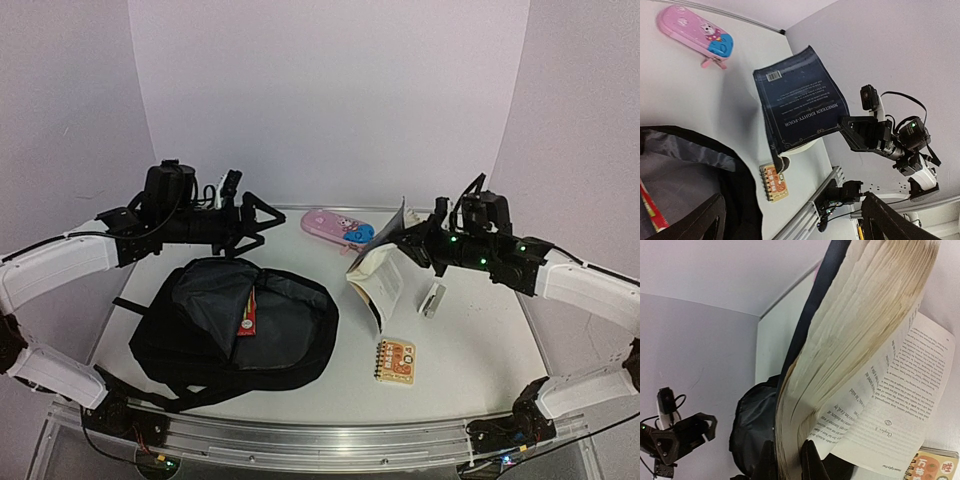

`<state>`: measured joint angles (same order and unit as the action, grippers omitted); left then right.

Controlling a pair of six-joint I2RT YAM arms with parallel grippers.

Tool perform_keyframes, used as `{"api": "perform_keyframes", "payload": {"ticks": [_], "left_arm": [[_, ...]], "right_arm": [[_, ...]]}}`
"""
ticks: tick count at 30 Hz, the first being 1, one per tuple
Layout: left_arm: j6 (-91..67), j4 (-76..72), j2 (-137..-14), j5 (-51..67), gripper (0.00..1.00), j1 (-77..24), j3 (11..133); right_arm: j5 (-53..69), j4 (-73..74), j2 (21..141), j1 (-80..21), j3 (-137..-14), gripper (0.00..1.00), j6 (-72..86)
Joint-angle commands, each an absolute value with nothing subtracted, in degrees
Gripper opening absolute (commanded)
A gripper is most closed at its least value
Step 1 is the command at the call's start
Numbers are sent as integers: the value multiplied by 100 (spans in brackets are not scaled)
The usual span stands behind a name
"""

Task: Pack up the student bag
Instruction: Pick up the book from the center of the board.

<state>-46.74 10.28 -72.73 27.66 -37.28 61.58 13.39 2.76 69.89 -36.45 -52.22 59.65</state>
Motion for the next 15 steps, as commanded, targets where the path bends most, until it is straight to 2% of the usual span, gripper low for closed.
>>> {"api": "perform_keyframes", "payload": {"ticks": [1, 7, 15], "left_arm": [[-5384, -231, -7728, 3185, 94, -3898, 6398], [-5977, -473, -8147, 3252, 94, -3927, 6342], [-7105, -1921, -8364, 3499, 96, -3939, 5873]], "right_arm": [[1736, -1289, 6850, -3922, -6120, 0, 5551], [1799, -1664, 7268, -4353, -6704, 0, 5304], [1803, -2405, 7870, -4932, -6974, 0, 5441]]}}
